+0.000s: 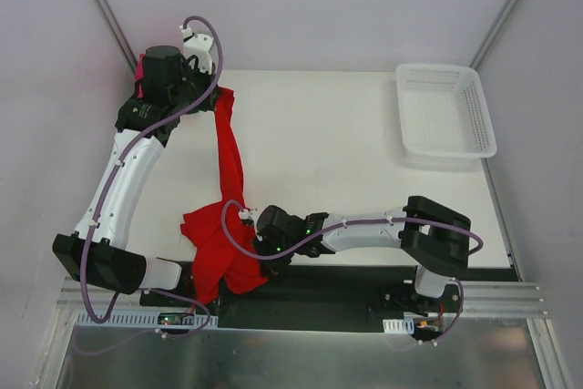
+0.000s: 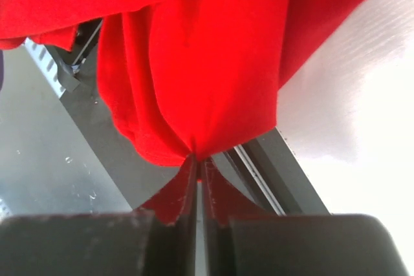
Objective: Fold and stack the t-shirts
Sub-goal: Flatten out the tshirt
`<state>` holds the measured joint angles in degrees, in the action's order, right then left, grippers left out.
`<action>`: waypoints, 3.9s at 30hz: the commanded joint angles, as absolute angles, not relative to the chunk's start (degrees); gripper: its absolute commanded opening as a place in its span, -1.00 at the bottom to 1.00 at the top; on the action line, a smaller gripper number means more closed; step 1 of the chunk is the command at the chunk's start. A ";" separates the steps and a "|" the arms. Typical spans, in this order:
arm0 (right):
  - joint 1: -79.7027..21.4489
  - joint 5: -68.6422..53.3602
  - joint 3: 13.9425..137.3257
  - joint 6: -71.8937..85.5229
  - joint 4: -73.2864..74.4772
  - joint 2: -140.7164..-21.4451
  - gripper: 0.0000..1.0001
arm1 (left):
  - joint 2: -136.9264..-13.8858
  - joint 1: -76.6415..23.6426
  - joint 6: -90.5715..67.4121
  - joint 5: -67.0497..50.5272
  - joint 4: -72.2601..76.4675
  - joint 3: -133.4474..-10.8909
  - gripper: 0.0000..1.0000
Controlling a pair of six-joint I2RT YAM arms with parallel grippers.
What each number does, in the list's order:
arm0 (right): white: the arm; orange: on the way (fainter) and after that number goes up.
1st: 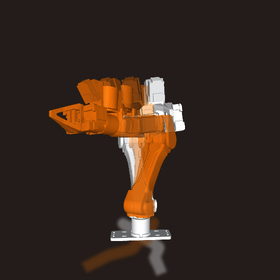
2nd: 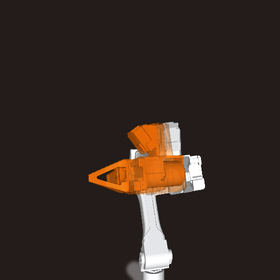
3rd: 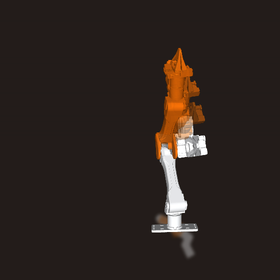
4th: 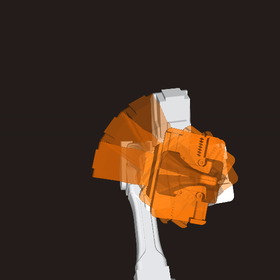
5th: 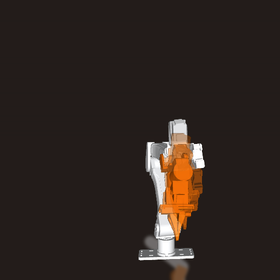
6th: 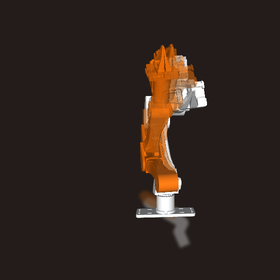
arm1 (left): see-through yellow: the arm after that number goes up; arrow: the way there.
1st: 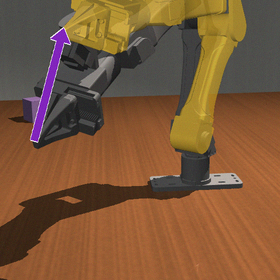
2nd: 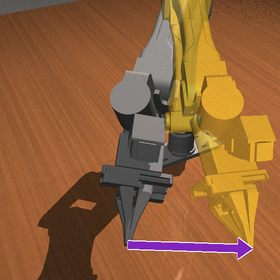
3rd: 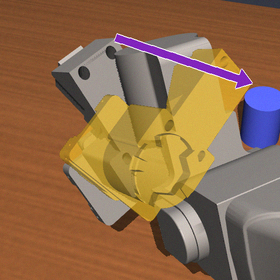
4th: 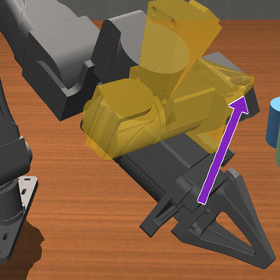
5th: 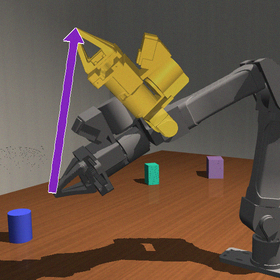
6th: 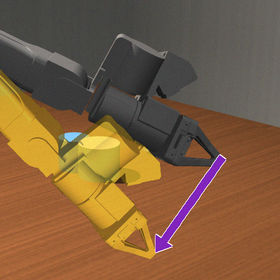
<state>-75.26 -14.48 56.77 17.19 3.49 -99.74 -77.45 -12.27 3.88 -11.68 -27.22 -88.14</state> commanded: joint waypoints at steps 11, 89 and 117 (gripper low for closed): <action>-71.64 11.06 60.47 21.08 21.34 -92.20 -0.98 | -74.71 -11.78 4.66 -11.07 -23.99 -86.84 -1.00; -25.31 29.18 70.66 3.34 32.43 -93.78 -0.97 | -74.71 -2.46 13.45 28.22 -24.35 -87.01 -1.00; -40.86 4.14 58.28 5.88 22.08 -78.48 0.18 | -79.80 -11.16 12.22 23.20 -25.22 -85.52 -1.00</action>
